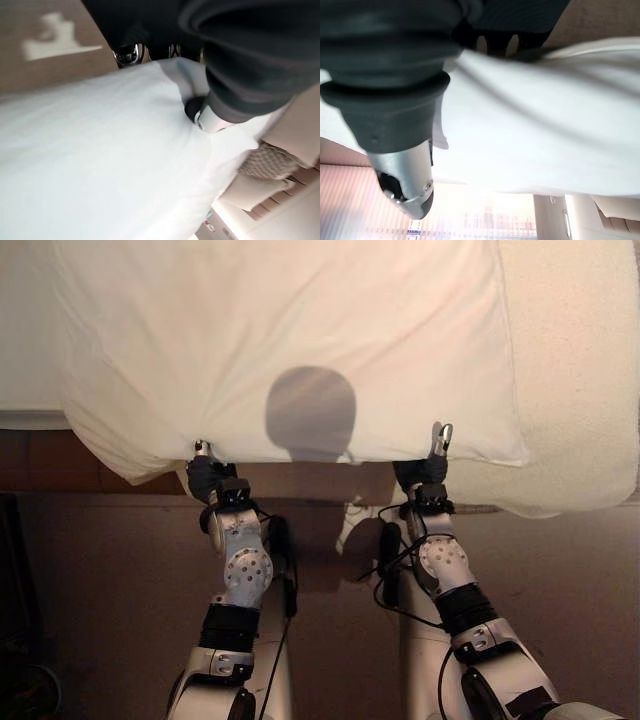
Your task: Make the bed
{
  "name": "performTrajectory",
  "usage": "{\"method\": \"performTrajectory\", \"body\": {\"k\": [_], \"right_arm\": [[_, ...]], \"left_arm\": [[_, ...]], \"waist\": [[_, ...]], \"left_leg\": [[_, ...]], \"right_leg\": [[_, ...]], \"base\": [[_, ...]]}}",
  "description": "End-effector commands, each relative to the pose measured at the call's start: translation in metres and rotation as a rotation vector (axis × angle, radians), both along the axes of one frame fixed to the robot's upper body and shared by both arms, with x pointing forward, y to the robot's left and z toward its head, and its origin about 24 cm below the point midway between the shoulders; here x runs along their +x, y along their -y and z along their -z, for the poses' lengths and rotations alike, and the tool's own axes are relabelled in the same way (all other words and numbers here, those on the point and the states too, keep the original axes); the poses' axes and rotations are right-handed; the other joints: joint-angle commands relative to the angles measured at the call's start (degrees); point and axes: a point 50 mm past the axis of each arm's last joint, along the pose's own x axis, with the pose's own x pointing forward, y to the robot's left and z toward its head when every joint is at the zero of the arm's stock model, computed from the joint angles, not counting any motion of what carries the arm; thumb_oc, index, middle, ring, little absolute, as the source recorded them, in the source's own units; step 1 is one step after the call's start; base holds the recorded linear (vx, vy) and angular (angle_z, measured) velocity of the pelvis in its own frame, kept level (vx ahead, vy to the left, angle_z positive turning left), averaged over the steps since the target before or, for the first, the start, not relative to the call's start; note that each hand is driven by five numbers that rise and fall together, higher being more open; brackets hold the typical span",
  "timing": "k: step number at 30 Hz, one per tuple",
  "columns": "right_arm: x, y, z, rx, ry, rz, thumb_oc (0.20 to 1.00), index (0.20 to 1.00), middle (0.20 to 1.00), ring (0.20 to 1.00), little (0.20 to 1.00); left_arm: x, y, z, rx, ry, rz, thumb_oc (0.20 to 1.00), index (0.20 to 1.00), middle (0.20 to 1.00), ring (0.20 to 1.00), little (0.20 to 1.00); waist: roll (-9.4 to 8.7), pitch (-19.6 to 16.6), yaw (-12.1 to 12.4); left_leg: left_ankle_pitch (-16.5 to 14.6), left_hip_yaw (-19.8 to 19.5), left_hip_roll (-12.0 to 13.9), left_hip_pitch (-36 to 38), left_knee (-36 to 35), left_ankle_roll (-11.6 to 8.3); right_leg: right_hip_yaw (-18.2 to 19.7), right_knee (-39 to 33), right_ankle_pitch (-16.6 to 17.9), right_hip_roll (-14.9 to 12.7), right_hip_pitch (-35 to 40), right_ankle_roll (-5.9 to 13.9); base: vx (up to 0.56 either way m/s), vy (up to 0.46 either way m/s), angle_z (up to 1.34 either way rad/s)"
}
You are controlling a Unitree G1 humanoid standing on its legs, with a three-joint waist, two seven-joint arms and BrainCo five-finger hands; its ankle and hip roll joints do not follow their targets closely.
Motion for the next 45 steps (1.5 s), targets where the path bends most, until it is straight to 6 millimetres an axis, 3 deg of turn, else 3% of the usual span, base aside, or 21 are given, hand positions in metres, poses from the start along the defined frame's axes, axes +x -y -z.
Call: {"method": "performTrajectory", "body": {"k": [1,10,11,12,13,18,19,20,21,28,34,39,40,45], "right_arm": [[-0.006,0.048,-0.011,0.064,0.057,0.209,1.0,1.0,1.0,1.0,1.0],[-0.008,0.06,-0.014,0.084,0.044,0.282,1.0,1.0,1.0,1.0,1.0],[-0.008,0.061,-0.013,0.079,0.039,0.28,0.573,0.573,0.573,0.573,0.573],[-0.009,0.06,-0.013,0.075,0.037,0.278,0.514,0.514,0.514,0.514,0.514],[-0.009,0.06,-0.012,0.073,0.037,0.276,0.2,0.2,0.2,0.2,0.2],[-0.009,0.056,-0.009,0.056,0.035,0.253,0.2,0.2,0.2,0.2,0.2],[-0.009,0.052,-0.009,0.052,0.045,0.234,0.2,0.2,0.2,0.2,0.2],[-0.009,0.05,-0.01,0.051,0.053,0.226,0.2,0.2,0.2,0.2,0.2],[-0.01,0.048,-0.01,0.049,0.063,0.218,0.2,0.2,0.2,0.2,0.2],[-0.017,0.04,-0.015,0.053,0.12,0.183,0.2,0.2,0.2,0.2,0.2],[-0.032,0.025,-0.037,0.078,0.256,0.139,0.2,0.2,0.2,0.2,0.2],[-0.046,0.016,-0.054,0.065,0.352,0.102,0.2,0.2,0.2,0.2,0.2],[-0.053,0.012,-0.065,0.056,0.405,0.09,0.2,0.2,0.2,0.2,0.2],[-0.068,0.005,-0.084,0.055,0.515,0.056,0.2,0.2,0.2,0.2,0.2]], "left_arm": [[-0.031,-0.059,-0.014,0.071,0.092,-0.274,0.2,0.2,0.2,0.2,0.2],[-0.032,-0.061,-0.01,0.056,0.066,-0.292,0.2,0.2,0.2,0.2,0.2],[-0.033,-0.061,-0.01,0.056,0.067,-0.286,0.2,0.2,0.2,0.2,0.2],[-0.032,-0.06,-0.01,0.058,0.071,-0.282,0.2,0.2,0.2,0.2,0.2],[-0.032,-0.059,-0.01,0.059,0.073,-0.278,0.2,0.2,0.2,0.2,0.2],[-0.03,-0.053,-0.01,0.065,0.091,-0.232,0.2,0.2,0.2,0.2,0.2],[-0.03,-0.051,-0.01,0.067,0.105,-0.209,0.344,0.344,0.344,0.344,0.344],[-0.029,-0.048,-0.01,0.07,0.113,-0.191,0.438,0.438,0.438,0.438,0.438],[-0.028,-0.046,-0.009,0.074,0.124,-0.165,1.0,1.0,1.0,1.0,1.0],[-0.028,-0.039,-0.003,0.078,0.166,-0.064,1.0,1.0,1.0,1.0,1.0],[-0.03,-0.038,0.013,0.075,0.162,0.033,1.0,1.0,1.0,1.0,1.0],[-0.033,-0.036,0.035,0.041,0.11,0.108,1.0,1.0,1.0,1.0,1.0],[-0.032,-0.033,0.048,-0.023,0.079,0.142,1.0,1.0,1.0,1.0,1.0],[-0.03,-0.025,0.066,-0.035,0.028,0.219,1.0,1.0,1.0,1.0,1.0]], "waist": [[2.59,-5.1,1.0],[2.47,-5.5,0.7],[2.42,-5.6,0.6],[2.38,-5.6,0.6],[2.32,-5.6,0.5],[2.37,-5.7,0.5],[2.39,-5.8,0.4],[2.38,-5.8,0.4],[2.39,-5.9,0.4],[2.36,-5.8,0.2],[2.56,-5.7,0.3],[2.78,-5.4,0.3],[2.8,-5.2,0.3],[2.27,-4.9,-0.2]], "left_leg": [[-2.8,0.2,-2.7,-3.4,2.5,3.27],[-2.9,0.3,-2.4,-3.6,2.7,3.12],[-2.8,0.3,-2.4,-3.7,2.7,3.1],[-2.8,0.3,-2.3,-3.7,2.7,3.14],[-2.8,0.3,-2.3,-3.7,2.8,3.15],[-2.8,0.4,-2.3,-3.6,2.7,3.23],[-2.8,0.4,-2.3,-3.7,2.6,3.26],[-2.7,0.4,-2.4,-3.7,2.6,3.26],[-2.7,0.4,-2.4,-3.7,2.5,3.23],[-2.6,0.4,-2.4,-3.3,2.4,3.29],[-2.7,0.7,-2.5,-2.2,1.8,3.28],[-2.4,0.9,-2.5,-1.4,1.0,3.39],[-2.1,1.1,-2.5,-1.2,0.6,3.24],[-2.4,1.4,-2.3,-0.9,1.2,3.27]], "right_leg": [[-0.1,-7.5,4.8,0.4,0.4,3.18],[0.0,-7.5,4.8,0.5,0.0,3.09],[0.0,-7.6,4.8,0.5,-0.1,3.09],[0.0,-7.5,4.8,0.5,-0.1,3.07],[0.1,-7.5,4.9,0.5,-0.1,3.04],[0.2,-7.6,4.9,0.6,-0.2,3.07],[0.2,-7.5,4.8,0.7,-0.2,3.03],[0.2,-7.6,4.8,0.7,-0.2,3.01],[0.2,-7.6,4.8,0.7,-0.2,3.01],[0.1,-7.8,4.8,0.7,0.2,2.99],[0.2,-8.2,4.7,0.8,1.0,3.13],[0.4,-8.5,5.0,0.9,1.6,3.16],[0.4,-8.8,5.1,0.9,1.8,3.2],[0.7,-8.6,5.2,1.0,2.1,3.09]], "base": [[0.0,0.0,0.0],[0.0,0.0,0.0],[0.0,0.0,0.0],[0.0,0.0,0.0],[0.0,0.0,0.0],[0.0,0.0,0.0],[0.0,0.0,0.0],[0.0,0.0,0.0],[0.0,0.0,0.0],[0.0,0.0,0.0],[0.0,0.0,0.0],[0.0,0.0,-0.01],[0.0,0.001,-0.04],[0.0,0.0,-0.01]]}}
